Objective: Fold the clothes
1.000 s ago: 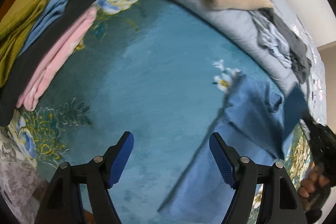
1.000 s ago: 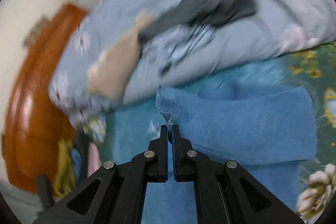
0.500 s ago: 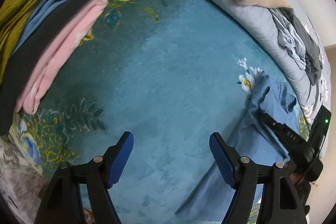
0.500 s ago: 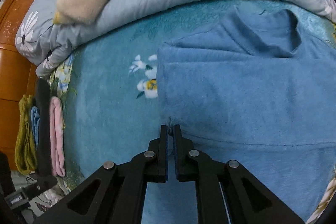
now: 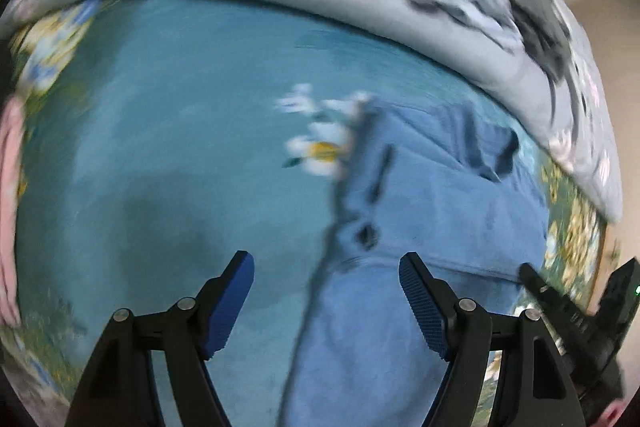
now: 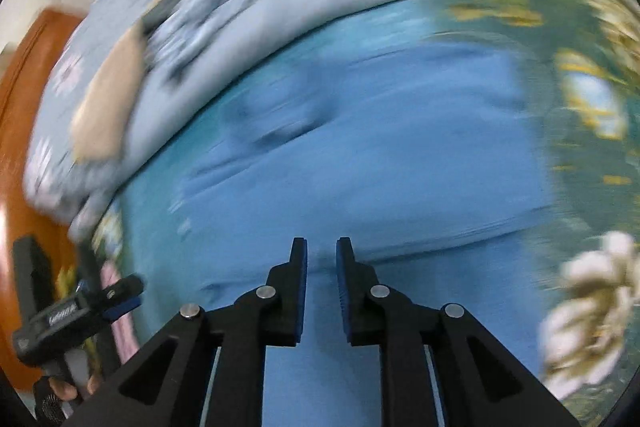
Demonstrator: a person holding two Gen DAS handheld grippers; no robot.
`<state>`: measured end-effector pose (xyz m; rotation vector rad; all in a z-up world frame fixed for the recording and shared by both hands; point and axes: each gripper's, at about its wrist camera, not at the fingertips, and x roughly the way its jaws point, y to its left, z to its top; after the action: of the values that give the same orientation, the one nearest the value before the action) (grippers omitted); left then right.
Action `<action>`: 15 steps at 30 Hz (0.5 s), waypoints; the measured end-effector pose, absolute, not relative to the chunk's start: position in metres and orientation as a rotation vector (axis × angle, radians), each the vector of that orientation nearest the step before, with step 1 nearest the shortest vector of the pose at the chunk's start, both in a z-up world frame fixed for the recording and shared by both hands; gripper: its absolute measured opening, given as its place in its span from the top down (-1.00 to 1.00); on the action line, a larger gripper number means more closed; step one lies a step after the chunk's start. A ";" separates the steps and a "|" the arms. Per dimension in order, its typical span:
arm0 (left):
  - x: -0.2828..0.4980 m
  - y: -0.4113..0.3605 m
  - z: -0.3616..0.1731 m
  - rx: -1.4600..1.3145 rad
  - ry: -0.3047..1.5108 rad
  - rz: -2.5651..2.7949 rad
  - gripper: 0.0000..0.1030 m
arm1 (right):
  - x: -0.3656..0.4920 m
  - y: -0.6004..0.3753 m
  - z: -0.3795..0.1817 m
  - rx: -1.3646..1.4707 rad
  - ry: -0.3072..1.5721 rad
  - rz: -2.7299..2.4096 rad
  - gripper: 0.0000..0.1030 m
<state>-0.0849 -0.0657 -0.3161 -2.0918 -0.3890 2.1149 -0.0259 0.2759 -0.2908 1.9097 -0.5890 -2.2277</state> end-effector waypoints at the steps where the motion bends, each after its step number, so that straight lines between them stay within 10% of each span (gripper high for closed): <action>1: -0.088 -0.056 -0.318 -2.072 -0.358 2.106 -0.52 | -0.029 0.295 -0.291 1.923 -0.618 -2.264 0.72; 15: -0.116 0.002 -0.377 -2.122 -0.113 1.989 -0.52 | -0.039 0.337 -0.309 1.958 -0.661 -2.242 0.71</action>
<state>-0.1163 0.0021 -0.3774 -2.1224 -0.1126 1.9894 -0.0390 0.3365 -0.3088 1.9584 -0.6612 -2.2422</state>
